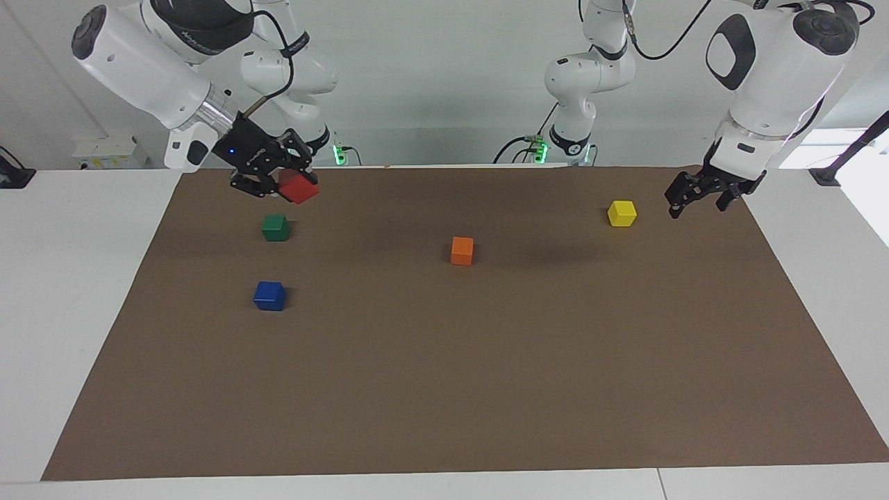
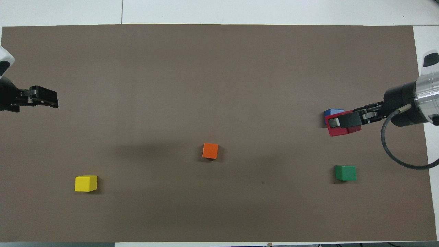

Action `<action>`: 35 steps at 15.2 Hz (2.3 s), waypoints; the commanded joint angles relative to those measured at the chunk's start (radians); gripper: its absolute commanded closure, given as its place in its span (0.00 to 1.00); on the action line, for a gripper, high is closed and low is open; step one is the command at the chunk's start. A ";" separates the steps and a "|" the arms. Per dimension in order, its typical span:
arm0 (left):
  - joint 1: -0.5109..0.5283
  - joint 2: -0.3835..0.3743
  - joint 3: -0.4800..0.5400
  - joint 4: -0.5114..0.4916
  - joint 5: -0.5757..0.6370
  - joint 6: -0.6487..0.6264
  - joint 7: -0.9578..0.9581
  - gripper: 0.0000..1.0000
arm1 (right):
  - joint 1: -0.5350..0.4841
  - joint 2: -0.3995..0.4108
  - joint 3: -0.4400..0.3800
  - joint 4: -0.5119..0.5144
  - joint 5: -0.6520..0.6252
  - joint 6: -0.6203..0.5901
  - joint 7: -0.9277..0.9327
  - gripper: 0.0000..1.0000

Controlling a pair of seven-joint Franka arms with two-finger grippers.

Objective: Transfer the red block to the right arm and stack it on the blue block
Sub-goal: 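Carry the red cube to the blue cube while the left gripper retracts, then lower the red cube onto the blue cube with the right gripper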

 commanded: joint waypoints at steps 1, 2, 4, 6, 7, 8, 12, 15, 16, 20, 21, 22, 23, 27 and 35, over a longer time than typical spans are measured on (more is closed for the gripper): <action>-0.083 -0.003 0.086 -0.021 -0.008 -0.020 0.014 0.00 | 0.032 0.010 0.009 -0.007 -0.191 0.069 0.085 1.00; -0.089 -0.005 0.088 -0.024 -0.013 -0.022 0.011 0.00 | 0.047 0.013 0.009 -0.018 -0.268 0.093 0.130 1.00; -0.083 -0.010 0.088 -0.038 -0.013 -0.014 0.011 0.00 | 0.048 0.019 0.009 -0.065 -0.319 0.136 0.175 1.00; -0.078 -0.005 0.091 -0.018 -0.016 -0.014 0.019 0.00 | 0.037 0.057 0.007 -0.095 -0.322 0.193 0.204 1.00; -0.078 -0.002 0.091 -0.014 -0.015 -0.016 0.020 0.00 | 0.035 0.083 0.007 -0.098 -0.328 0.210 0.224 1.00; -0.080 0.003 0.092 0.003 -0.013 -0.019 0.022 0.00 | 0.035 0.103 0.007 -0.099 -0.348 0.221 0.252 1.00; -0.081 0.041 0.091 0.124 -0.021 -0.069 0.027 0.00 | 0.025 0.154 0.007 -0.139 -0.379 0.313 0.365 1.00; -0.086 0.036 0.095 0.121 -0.022 -0.071 0.033 0.00 | 0.026 0.166 0.007 -0.210 -0.423 0.424 0.372 1.00; -0.085 0.035 0.095 0.118 -0.024 -0.066 0.033 0.00 | 0.025 0.180 0.007 -0.224 -0.440 0.458 0.375 1.00; -0.086 0.035 0.092 0.118 -0.071 -0.083 0.037 0.00 | 0.020 0.197 0.006 -0.273 -0.472 0.540 0.376 1.00; -0.089 0.036 0.094 0.123 -0.071 -0.094 0.037 0.00 | 0.018 0.202 0.006 -0.274 -0.488 0.549 0.381 1.00; -0.092 0.038 0.094 0.123 -0.068 -0.097 0.040 0.00 | 0.017 0.208 0.006 -0.277 -0.511 0.566 0.381 1.00; -0.092 0.036 0.092 0.121 -0.068 -0.102 0.047 0.00 | 0.006 0.214 0.006 -0.282 -0.520 0.581 0.381 1.00; -0.095 0.035 0.091 0.120 -0.068 -0.102 0.050 0.00 | -0.005 0.214 0.007 -0.320 -0.520 0.644 0.384 1.00; -0.095 0.032 0.091 0.118 -0.067 -0.106 0.050 0.00 | -0.026 0.212 0.009 -0.363 -0.508 0.735 0.329 1.00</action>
